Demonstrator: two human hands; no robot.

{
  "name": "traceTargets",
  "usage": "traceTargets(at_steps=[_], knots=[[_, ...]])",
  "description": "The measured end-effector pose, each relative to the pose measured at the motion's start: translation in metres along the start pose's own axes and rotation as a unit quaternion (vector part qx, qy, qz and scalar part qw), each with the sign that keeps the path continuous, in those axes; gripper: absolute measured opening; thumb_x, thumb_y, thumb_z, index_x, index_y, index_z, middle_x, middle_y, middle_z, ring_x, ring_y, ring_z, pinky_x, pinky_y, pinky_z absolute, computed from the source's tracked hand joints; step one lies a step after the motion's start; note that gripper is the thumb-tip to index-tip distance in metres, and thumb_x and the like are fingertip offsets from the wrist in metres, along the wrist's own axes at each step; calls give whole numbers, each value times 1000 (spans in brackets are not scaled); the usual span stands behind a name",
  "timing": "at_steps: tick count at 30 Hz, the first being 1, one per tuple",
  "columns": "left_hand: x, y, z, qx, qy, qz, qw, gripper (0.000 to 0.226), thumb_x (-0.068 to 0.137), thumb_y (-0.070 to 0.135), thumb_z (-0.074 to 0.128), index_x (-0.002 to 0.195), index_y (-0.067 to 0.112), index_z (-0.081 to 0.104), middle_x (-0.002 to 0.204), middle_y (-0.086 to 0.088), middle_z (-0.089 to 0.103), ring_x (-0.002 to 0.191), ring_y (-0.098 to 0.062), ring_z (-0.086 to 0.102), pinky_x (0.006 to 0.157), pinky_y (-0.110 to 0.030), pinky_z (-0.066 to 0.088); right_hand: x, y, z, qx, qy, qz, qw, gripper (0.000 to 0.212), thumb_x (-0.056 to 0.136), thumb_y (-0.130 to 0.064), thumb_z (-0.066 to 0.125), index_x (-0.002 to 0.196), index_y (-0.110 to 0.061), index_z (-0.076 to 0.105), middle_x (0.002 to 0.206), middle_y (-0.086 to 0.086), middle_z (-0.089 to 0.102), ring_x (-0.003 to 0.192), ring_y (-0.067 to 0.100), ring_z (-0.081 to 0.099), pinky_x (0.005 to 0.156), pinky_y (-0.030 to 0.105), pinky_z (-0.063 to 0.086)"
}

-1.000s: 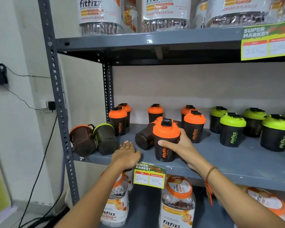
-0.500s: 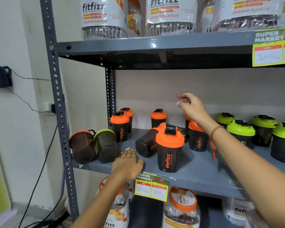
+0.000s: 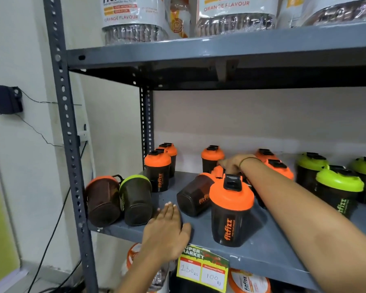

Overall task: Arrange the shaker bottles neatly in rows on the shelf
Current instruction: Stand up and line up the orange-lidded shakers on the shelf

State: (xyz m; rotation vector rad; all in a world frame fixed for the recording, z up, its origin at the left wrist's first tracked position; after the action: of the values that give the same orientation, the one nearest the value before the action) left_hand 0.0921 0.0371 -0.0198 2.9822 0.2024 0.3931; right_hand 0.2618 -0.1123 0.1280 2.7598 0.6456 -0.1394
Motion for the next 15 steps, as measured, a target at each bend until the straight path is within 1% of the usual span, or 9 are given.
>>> traceTargets(at_steps=[2,3,5,6,7,8,9,11,15], knots=[[0,1,-1,0,5,0,1000,80,85,56,7,153,13,11,163,-6,10,150,-15,8,119,-32,3,10,2,10,32,-16,-1,999,63,96,-29,54,151,-11,28,158,9,28,142,27,32,110,36,29],[-1,1,-2,0,8,-1,1000,80,86,56,8,153,14,12,163,-6,10,150,-15,9,119,-32,3,13,3,12,48,-15,1,999,65,94,-29,57,150,-12,29,155,10,33,139,28,36,105,37,33],[-2,2,-3,-1,13,-2,1000,78,87,55,9,153,14,13,163,-5,11,150,-15,9,118,-31,3,13,3,8,73,8,-11,997,55,89,-26,63,136,-9,41,135,8,48,123,27,49,87,31,40],[-3,2,-4,-1,15,-3,1000,78,87,55,10,153,14,14,163,-5,11,150,-15,9,118,-31,3,11,4,4,86,30,-20,996,49,85,-25,66,127,-10,45,121,4,50,111,25,51,78,28,39],[-3,2,-4,-2,15,-2,1000,77,88,54,11,153,14,14,163,-5,12,150,-14,10,119,-31,3,8,4,-3,102,53,-30,993,48,81,-26,70,120,-12,46,112,3,50,100,23,51,70,27,39],[-3,2,-5,-1,16,-2,1000,75,89,54,12,153,14,14,163,-5,12,150,-14,10,119,-32,4,4,5,-10,120,76,-36,989,55,76,-29,75,121,-14,46,107,4,51,95,22,51,68,27,41],[-4,2,-5,0,15,-1,1000,74,91,53,13,153,14,14,163,-5,12,150,-14,10,119,-32,4,1,6,-15,125,89,-36,988,65,73,-32,78,125,-15,44,107,4,53,96,22,52,72,30,44],[-4,3,-6,1,12,-1,1000,72,93,52,15,154,14,14,163,-5,11,150,-14,9,119,-32,4,-2,6,-18,118,80,-29,989,77,73,-34,80,136,-15,40,121,8,55,108,25,53,89,36,47],[-6,5,-6,-1,6,-4,1000,73,93,52,15,154,13,13,163,-5,12,150,-14,8,119,-31,2,3,-1,3,93,-12,-13,996,66,90,-21,63,148,-13,33,147,9,41,129,26,44,99,31,37]])
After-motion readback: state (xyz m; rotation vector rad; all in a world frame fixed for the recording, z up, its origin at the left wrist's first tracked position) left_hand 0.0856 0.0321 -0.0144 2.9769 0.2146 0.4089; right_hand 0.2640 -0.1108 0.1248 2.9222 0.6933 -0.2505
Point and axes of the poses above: each hand's wrist, its own x-axis towards the middle knuckle, its own z-axis out of the palm, y = z × x, the point moved 5 cm from there along x, towards the middle knuckle
